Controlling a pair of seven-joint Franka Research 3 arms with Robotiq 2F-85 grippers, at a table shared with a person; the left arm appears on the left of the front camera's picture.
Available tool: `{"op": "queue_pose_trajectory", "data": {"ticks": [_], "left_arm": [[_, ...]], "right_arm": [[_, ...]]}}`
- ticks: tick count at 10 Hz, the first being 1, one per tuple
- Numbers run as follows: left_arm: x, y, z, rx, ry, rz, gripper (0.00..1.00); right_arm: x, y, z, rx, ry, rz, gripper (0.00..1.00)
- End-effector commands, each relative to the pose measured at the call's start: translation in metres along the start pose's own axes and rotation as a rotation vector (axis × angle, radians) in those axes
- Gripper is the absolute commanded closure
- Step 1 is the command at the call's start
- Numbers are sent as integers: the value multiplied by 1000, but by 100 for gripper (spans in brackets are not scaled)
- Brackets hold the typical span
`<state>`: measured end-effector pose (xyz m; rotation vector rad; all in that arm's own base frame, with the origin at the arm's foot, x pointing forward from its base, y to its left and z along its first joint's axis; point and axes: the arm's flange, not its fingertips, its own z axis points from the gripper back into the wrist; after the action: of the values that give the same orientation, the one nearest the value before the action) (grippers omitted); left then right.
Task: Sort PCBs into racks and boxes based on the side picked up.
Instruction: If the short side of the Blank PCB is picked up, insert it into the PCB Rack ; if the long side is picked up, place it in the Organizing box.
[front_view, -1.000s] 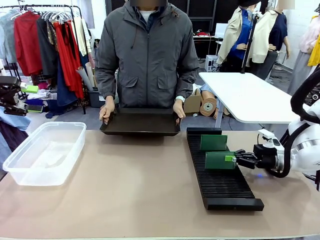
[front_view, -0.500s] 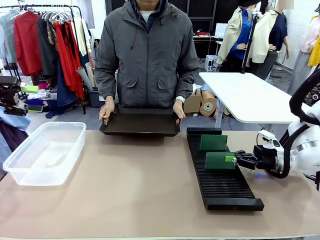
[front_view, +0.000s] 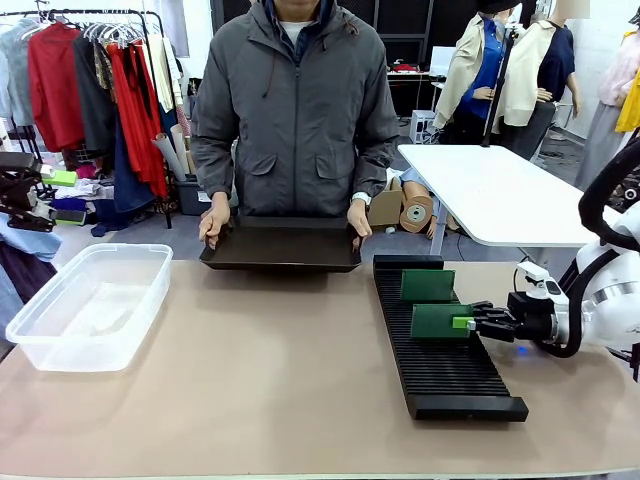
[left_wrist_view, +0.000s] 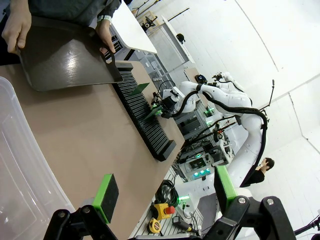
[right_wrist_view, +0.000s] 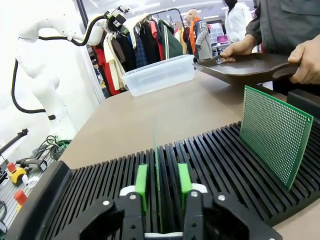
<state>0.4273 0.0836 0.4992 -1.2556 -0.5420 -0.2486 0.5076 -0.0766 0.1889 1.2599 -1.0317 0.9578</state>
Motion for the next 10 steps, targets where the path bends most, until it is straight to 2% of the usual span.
{"op": "queue_pose_trajectory", "data": {"ticks": [1,8,9,10], "left_arm": [[0,-3,1,-7,-4,9,0],[0,-3,1,-7,-4,9,0],[0,-3,1,-7,-4,9,0],[0,-3,1,-7,-4,9,0]], "right_arm": [[5,-3,2,-14,2,-12,0],[15,-3,0,-2,30,-2,0],[15,-2,-1,27,49,40,0],[7,-1,1,-2,2,10,0]]}}
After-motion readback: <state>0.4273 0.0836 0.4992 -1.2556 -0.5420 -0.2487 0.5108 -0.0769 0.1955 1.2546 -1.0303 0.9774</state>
